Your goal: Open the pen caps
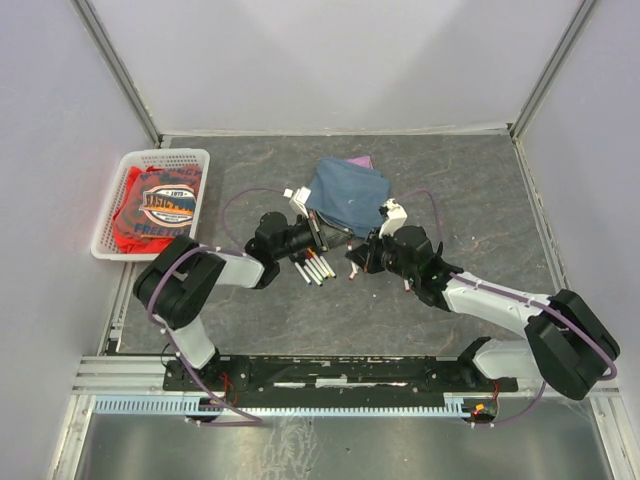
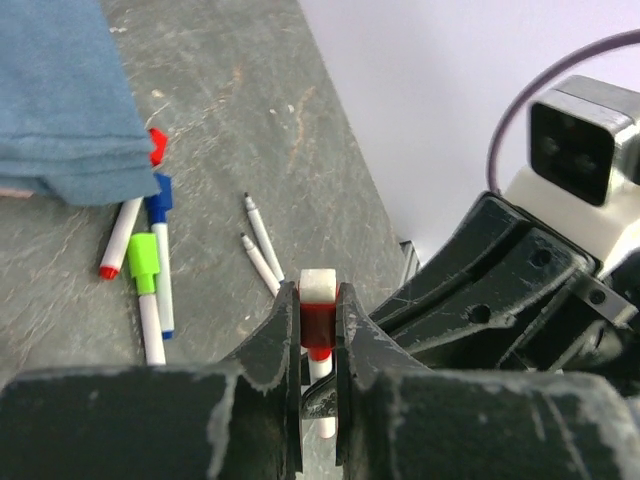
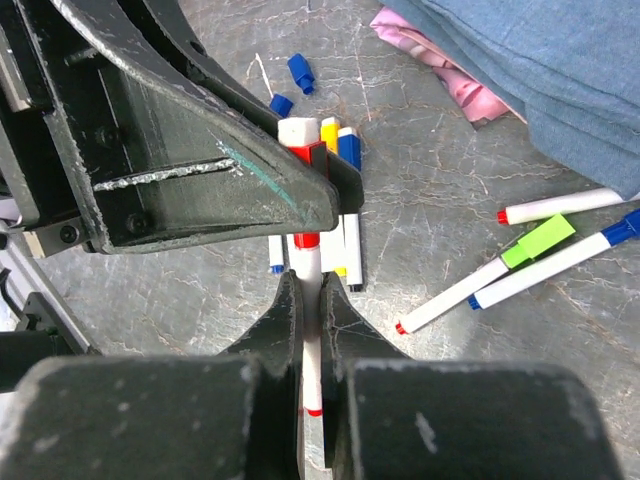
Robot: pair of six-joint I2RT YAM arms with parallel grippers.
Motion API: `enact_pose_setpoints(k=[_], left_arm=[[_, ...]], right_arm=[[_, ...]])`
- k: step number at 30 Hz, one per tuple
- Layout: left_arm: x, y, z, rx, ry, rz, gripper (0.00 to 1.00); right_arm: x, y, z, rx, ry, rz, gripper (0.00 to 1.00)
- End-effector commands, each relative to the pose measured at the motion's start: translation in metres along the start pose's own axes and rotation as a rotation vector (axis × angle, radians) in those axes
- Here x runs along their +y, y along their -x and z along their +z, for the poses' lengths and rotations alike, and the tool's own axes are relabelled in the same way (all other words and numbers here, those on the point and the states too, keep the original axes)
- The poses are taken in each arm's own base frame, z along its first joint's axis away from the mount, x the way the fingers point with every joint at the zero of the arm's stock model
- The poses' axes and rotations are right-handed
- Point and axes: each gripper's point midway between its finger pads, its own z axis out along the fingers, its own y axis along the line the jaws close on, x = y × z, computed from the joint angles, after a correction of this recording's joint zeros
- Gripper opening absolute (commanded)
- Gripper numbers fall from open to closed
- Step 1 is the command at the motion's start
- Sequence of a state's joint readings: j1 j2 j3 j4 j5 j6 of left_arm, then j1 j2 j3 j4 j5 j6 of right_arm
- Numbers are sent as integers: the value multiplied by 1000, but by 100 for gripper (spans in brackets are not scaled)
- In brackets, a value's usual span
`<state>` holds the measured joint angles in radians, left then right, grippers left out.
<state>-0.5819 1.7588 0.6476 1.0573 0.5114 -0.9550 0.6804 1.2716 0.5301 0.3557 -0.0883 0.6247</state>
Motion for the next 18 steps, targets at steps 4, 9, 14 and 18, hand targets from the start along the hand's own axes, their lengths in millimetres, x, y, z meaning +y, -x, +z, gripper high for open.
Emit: enact_pose_setpoints(k=[4, 9, 14, 18], left_arm=[[81, 79, -52, -337, 633, 59, 3], [78, 86, -61, -385, 739, 119, 3], [76, 90, -61, -418, 728, 102, 3], [70, 90, -48, -426, 668, 43, 3]], right_arm=[[-77, -23, -32, 96, -452, -124, 1], [-82, -21, -34, 93, -549, -185, 1], [-79, -27, -27, 113, -524, -192, 1], [-74, -31, -23, 132, -507, -211, 1]])
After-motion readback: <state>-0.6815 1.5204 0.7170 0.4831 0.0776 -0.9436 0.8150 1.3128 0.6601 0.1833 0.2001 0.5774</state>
